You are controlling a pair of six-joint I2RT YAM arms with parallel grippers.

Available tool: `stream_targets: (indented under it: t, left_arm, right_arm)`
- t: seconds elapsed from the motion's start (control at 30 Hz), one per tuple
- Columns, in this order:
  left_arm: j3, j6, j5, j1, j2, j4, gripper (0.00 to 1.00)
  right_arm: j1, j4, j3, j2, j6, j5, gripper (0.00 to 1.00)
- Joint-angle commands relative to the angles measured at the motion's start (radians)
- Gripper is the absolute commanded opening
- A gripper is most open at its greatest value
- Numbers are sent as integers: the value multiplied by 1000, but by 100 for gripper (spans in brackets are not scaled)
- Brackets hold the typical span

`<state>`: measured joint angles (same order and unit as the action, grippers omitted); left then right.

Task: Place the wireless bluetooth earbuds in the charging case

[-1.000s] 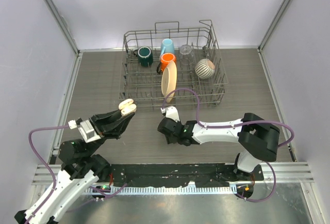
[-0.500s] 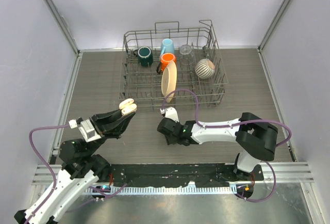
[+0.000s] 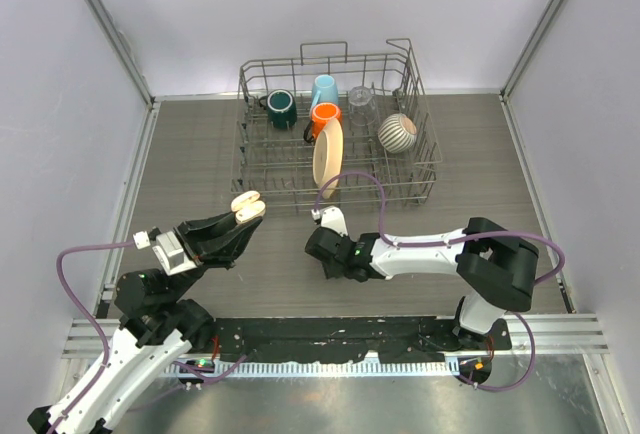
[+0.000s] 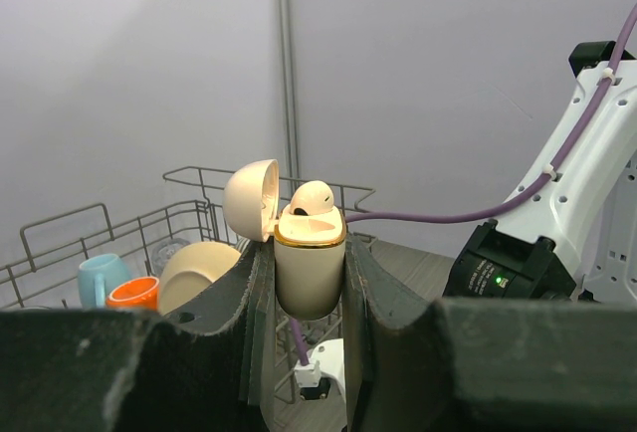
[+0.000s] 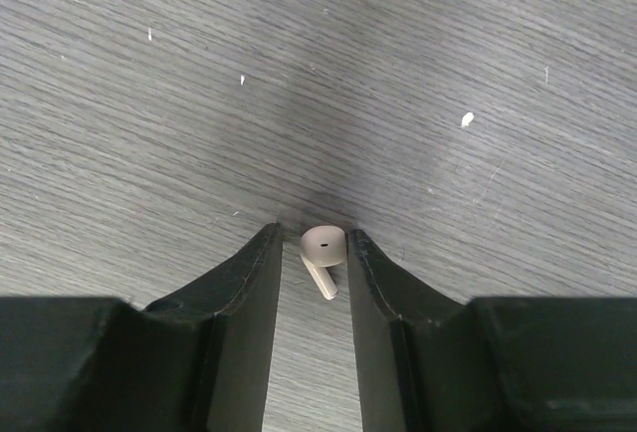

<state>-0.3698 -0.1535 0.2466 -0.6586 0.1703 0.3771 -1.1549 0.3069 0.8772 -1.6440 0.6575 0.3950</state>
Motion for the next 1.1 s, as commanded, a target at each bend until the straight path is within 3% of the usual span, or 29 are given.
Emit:
stream_targets:
  t: [0.0,0.33,0.4,0.53,0.7,0.97,1.07]
  left_arm:
    - [-1,-6,10,5,3,51,0]
    - [-3,-6,5,5,-9,37,0]
    - [-3,-4,5,5,-11,36,0]
    - [-4,-6,5,5,-9,36,0]
    - [-1,-6,5,5,-12,32,0]
    - [-3,-6,5,5,-9,32,0]
    - [-3,-6,5,5,-6,36,0]
  right_arm:
    - [4,-22,9,-31,28,8,37]
    - [6,-5,2,-17,28,15,26]
    - [7,0,3,-13,28,15,27]
    - [7,6,5,-7,22,15,39]
    - [7,12,9,-5,7,10,40]
    - [6,31,17,-10,-10,11,28]
    - [7,40,19,3,2,28,14]
